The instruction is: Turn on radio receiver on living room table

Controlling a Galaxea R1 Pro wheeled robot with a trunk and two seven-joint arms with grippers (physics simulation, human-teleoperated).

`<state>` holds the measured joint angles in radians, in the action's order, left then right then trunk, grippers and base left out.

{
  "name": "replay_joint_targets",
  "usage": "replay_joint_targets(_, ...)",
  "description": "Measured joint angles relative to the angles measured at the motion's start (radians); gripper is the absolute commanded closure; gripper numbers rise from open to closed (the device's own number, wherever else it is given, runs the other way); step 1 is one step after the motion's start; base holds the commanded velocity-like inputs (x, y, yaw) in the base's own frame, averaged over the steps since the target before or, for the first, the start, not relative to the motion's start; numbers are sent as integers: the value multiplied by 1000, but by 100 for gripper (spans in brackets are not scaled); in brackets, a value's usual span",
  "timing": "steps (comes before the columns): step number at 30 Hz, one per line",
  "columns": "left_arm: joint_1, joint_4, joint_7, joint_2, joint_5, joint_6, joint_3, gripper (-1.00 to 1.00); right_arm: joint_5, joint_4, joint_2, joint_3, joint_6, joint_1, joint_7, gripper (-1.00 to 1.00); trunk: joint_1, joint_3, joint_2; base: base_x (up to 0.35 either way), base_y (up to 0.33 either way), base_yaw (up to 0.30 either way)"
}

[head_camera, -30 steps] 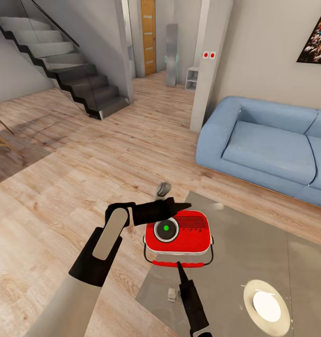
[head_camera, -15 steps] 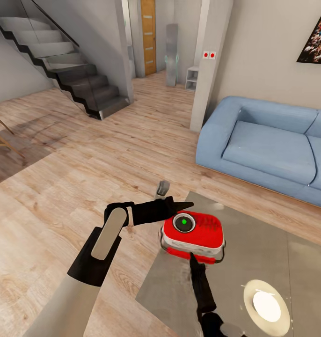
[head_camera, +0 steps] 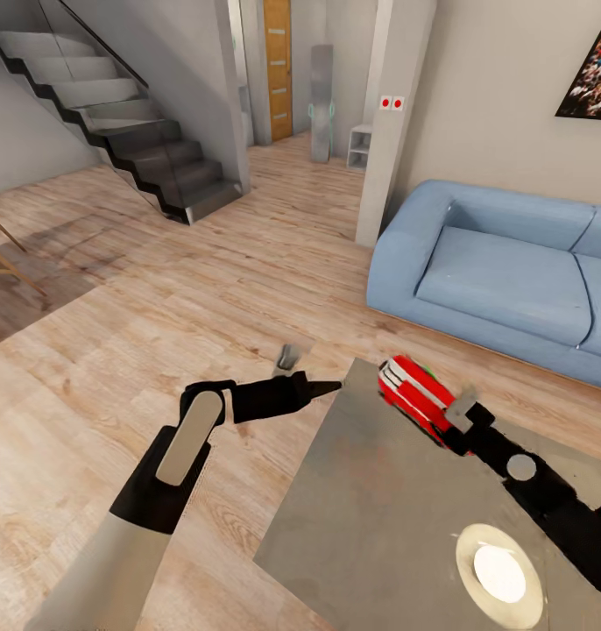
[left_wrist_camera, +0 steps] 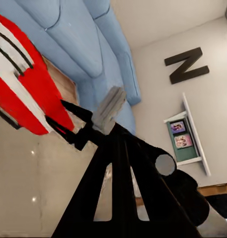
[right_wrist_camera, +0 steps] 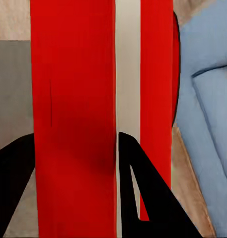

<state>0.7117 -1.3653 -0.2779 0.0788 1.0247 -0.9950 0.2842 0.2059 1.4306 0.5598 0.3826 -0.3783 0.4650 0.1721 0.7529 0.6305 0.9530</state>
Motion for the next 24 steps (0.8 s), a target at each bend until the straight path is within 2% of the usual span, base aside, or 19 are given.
replay_joint_targets(3, 0, 11, 1, -15, 1, 3, 0, 100, -221, -18, 90, -7, -63, 42, 108, 100, 0, 0, 0, 0, 0, 0)
replay_joint_targets(5, 0, 16, 3, -19, 0, 6, 2, 100, -436, -72, 156, -7, -196, 97, 192, 100, 0, 0, 0, 0, 0, 0)
replay_joint_targets(7, 0, 26, 4, -20, -2, 7, 3, 100, -548, -110, 188, -3, -280, 140, 250, 100, 0, 0, 0, 0, 0, 0)
replay_joint_targets(8, 0, 33, 6, -20, -3, 8, 3, 100, -588, -128, 203, 0, -331, 156, 281, 100, 0, 0, 0, 0, 0, 0)
replay_joint_targets(9, 0, 48, 7, -20, -6, 10, 4, 100, -612, -146, 218, 1, -405, 180, 325, 100, 0, 0, 0, 0, 0, 0)
replay_joint_targets(11, 0, 94, 7, -21, -11, 27, 4, 100, -621, -153, 230, 1, -512, 211, 387, 100, 0, 0, 0, 0, 0, 0)
replay_joint_targets(13, 0, 138, 5, -21, -13, 59, 5, 100, -651, -141, 234, 2, -569, 221, 428, 100, 0, 0, 0, 0, 0, 0)
replay_joint_targets(16, 0, 171, 4, -20, -12, 95, 8, 100, -637, -119, 234, 2, -598, 226, 451, 100, 0, 0, 0, 0, 0, 0)
replay_joint_targets(24, 0, 177, 5, -12, -9, 115, 13, 100, -630, -112, 226, 15, -652, 227, 456, 100, 0, 0, 0, 0, 0, 0)
